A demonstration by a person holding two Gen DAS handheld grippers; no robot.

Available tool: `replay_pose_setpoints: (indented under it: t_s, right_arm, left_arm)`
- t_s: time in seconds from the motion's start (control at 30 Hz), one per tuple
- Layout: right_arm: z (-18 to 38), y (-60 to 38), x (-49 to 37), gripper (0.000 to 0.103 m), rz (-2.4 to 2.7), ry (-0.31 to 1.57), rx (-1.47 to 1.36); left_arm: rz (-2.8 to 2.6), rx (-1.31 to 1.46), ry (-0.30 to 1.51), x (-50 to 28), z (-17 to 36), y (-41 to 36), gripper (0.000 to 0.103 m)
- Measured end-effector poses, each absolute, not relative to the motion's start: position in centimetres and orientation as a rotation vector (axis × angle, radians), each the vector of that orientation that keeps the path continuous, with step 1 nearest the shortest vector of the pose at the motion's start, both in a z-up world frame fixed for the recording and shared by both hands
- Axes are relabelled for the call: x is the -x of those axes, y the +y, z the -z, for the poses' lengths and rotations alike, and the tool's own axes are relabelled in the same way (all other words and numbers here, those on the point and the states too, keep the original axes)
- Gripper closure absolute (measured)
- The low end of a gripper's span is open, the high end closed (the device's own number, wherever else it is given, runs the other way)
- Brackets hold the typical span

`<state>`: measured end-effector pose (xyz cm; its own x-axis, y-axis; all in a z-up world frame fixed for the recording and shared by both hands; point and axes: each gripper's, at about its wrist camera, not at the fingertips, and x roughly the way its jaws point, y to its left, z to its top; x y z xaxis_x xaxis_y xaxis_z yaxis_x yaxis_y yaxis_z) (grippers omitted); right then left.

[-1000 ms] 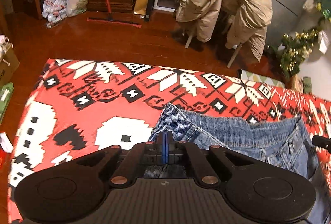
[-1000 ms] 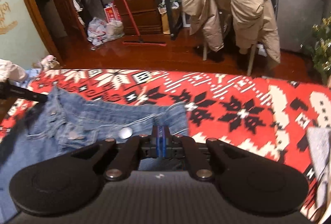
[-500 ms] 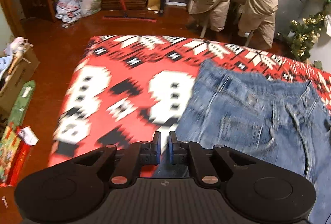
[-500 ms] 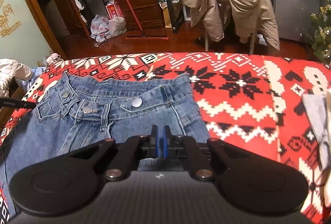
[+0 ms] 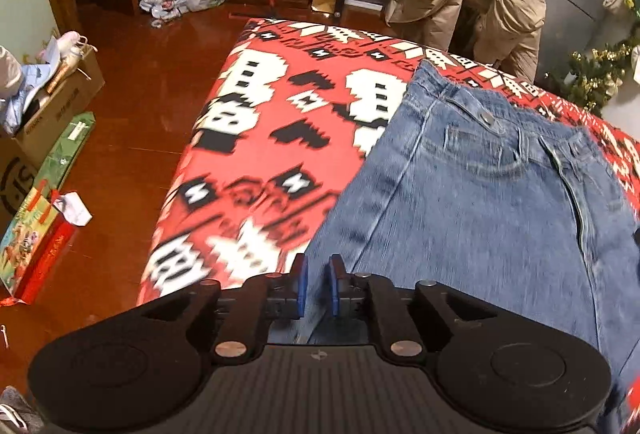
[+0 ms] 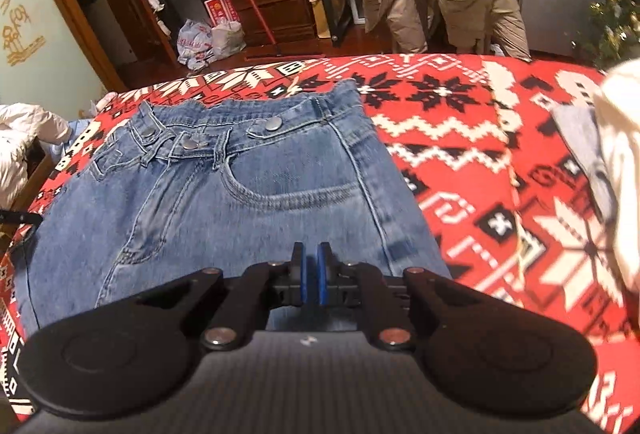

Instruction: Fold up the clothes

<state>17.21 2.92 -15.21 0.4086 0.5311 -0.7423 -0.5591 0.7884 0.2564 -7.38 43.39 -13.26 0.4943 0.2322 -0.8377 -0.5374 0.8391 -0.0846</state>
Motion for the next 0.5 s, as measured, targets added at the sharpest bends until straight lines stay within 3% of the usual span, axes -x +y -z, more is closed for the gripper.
replay_pose_setpoints:
  t_s: [0.3,0.43,0.5]
  right_arm:
    - [15.1,0.6,-15.7,0.093,-0.660,0.948,0.007]
    - [15.0,0.0,-15.3,0.092,-0.653,0.952,-0.019]
    - [15.0,-0.1,-15.2,0.091,-0.650,0.955,-0.026]
  left_arm:
    - [-0.496,0.353,0.911,11.6,13.2,42.5,0.094]
    - [-0.552,0.363,0.911,13.2,12.7,42.8,0.085]
    - [-0.560,0.413,0.900,13.7,12.6,43.4,0.086]
